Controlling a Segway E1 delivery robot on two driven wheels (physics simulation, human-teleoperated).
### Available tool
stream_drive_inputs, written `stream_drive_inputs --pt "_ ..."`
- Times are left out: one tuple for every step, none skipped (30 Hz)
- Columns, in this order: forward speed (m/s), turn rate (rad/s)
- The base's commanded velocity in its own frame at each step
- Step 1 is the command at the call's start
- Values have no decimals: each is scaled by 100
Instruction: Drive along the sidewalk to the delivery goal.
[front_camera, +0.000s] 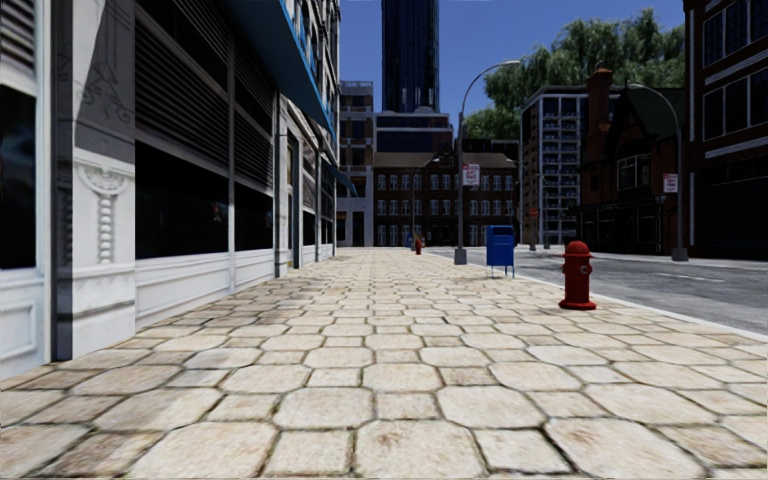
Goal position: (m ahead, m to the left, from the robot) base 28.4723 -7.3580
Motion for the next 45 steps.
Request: stream_drive_inputs --pt "200 0" --pt "200 0" --pt "200 0" --pt "200 0" --pt "200 0" --pt "200 0" --pt "200 0" --pt "200 0" --pt "200 0" --pt "200 0" --pt "200 0" --pt "200 0" --pt "200 0" --pt "200 0" --pt "200 0" --pt "200 0" --pt "200 0" --pt "200 0" --pt "200 0" --pt "200 0" --pt "200 0" --pt "200 8" --pt "200 20" --pt "200 24" --pt "200 25" --pt "200 26" --pt "200 26" --pt "200 26" --pt "200 26" --pt "200 26" --pt "200 26" --pt "200 25" --pt "200 0" --pt "200 0" --pt "200 0" --pt "200 0" --pt "200 0" --pt "200 0" --pt "200 0" --pt "200 0" --pt "200 0" --pt "200 0" --pt "200 0" --pt "200 0" --pt "200 0"
